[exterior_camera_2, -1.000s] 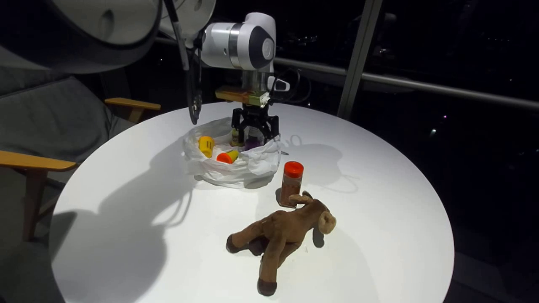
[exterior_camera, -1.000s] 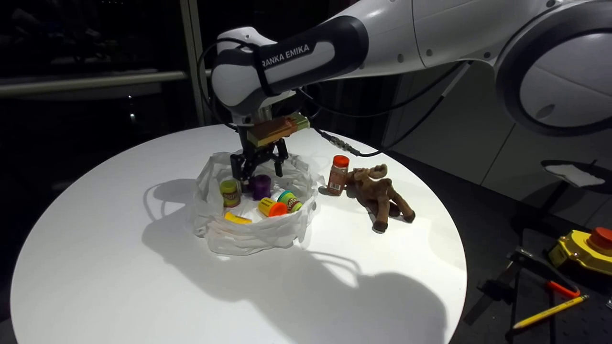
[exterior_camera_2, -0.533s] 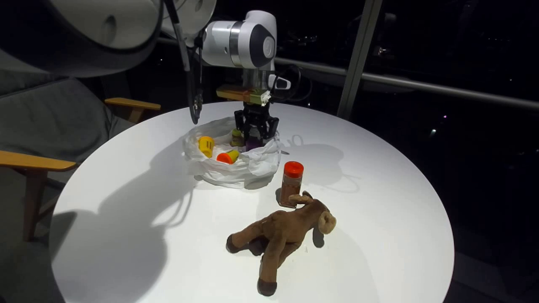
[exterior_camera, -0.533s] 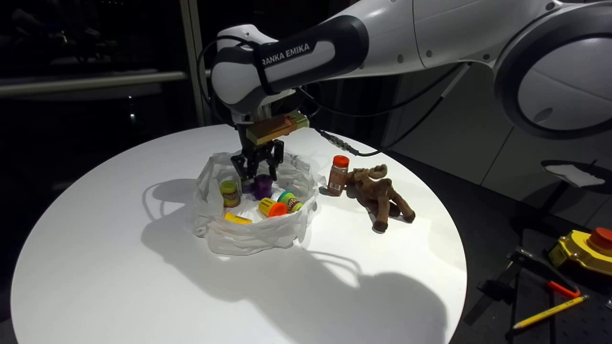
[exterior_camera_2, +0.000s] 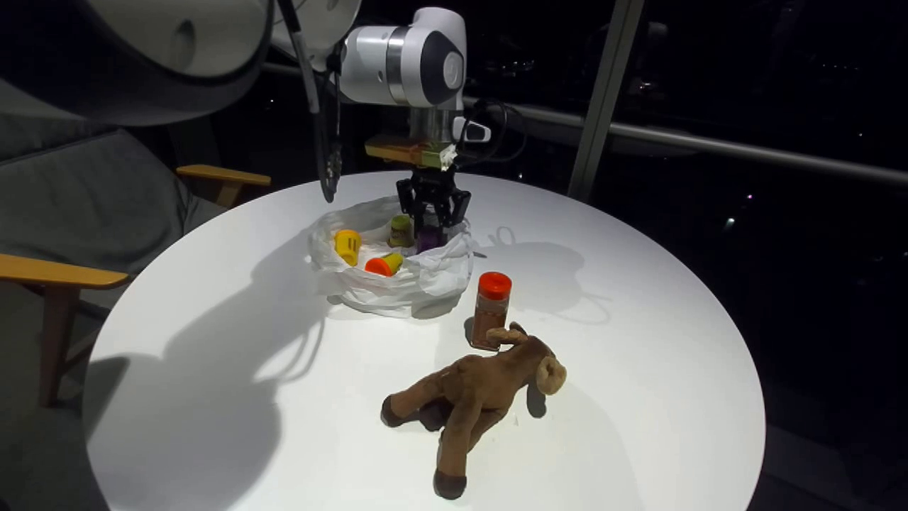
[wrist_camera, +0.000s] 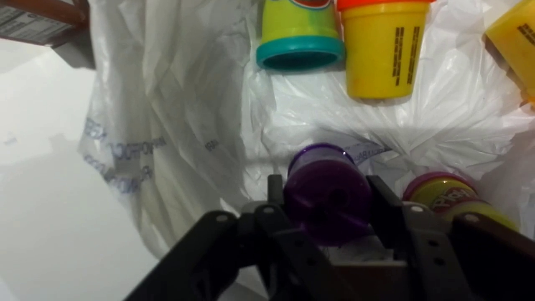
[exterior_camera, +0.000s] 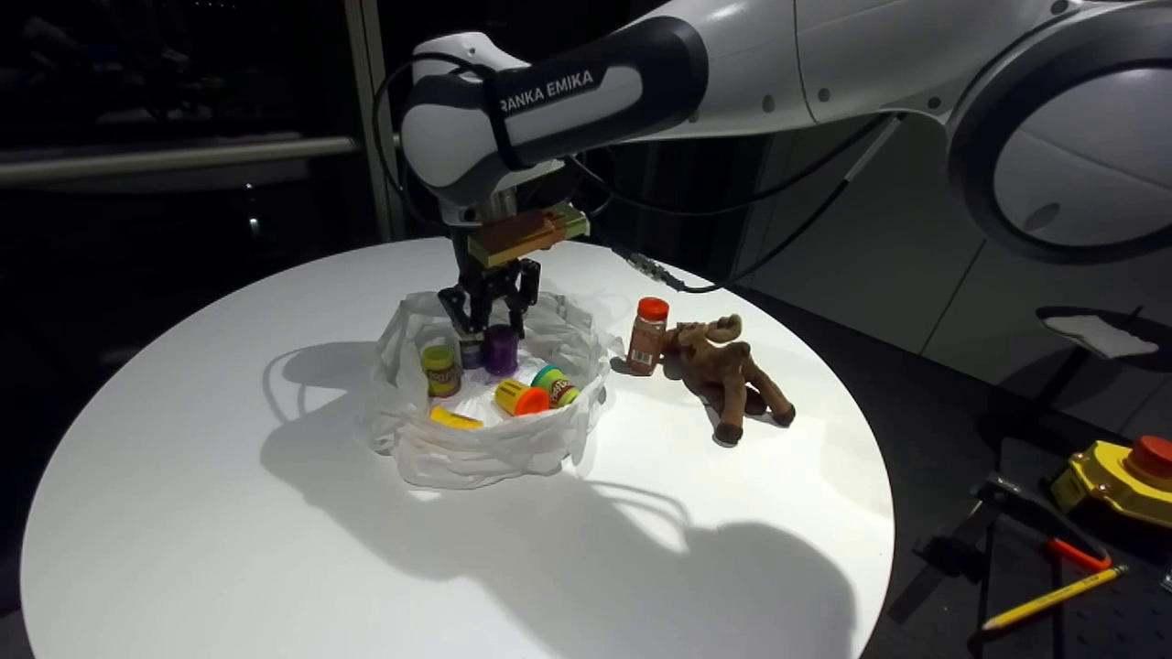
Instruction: Remove the contents from the white plastic and put them on the table
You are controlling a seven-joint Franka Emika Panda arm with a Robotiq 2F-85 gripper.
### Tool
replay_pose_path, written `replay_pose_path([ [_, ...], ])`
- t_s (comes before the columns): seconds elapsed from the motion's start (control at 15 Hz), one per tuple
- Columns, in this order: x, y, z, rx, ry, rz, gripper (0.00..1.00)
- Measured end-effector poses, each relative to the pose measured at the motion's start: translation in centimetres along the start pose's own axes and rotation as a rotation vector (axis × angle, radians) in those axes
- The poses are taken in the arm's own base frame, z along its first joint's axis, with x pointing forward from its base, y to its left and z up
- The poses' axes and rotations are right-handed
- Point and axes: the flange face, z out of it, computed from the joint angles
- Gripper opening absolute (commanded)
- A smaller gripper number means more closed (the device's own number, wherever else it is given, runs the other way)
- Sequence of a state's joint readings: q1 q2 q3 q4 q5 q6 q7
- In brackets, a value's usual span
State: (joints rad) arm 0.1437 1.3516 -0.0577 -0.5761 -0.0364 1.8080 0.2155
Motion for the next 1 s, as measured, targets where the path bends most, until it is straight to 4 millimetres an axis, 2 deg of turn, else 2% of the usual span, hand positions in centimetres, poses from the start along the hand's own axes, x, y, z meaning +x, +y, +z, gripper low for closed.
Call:
replay_pose_path([
  [0.13,0.3,0.5,-1.9,-0.006,0.023,0.02,0.26],
  [0.4,0.5,1.8,-7.3,-0.023,0.064,0.117,0.26],
  [0.6,0.2,1.7,-10.4,-0.022,0.089,0.198,0.26],
  [0.8,-0.4,0.2,-11.8,-0.016,0.098,0.264,0.26],
  [1.0,-1.2,-1.2,-11.9,-0.018,0.087,0.328,0.26],
])
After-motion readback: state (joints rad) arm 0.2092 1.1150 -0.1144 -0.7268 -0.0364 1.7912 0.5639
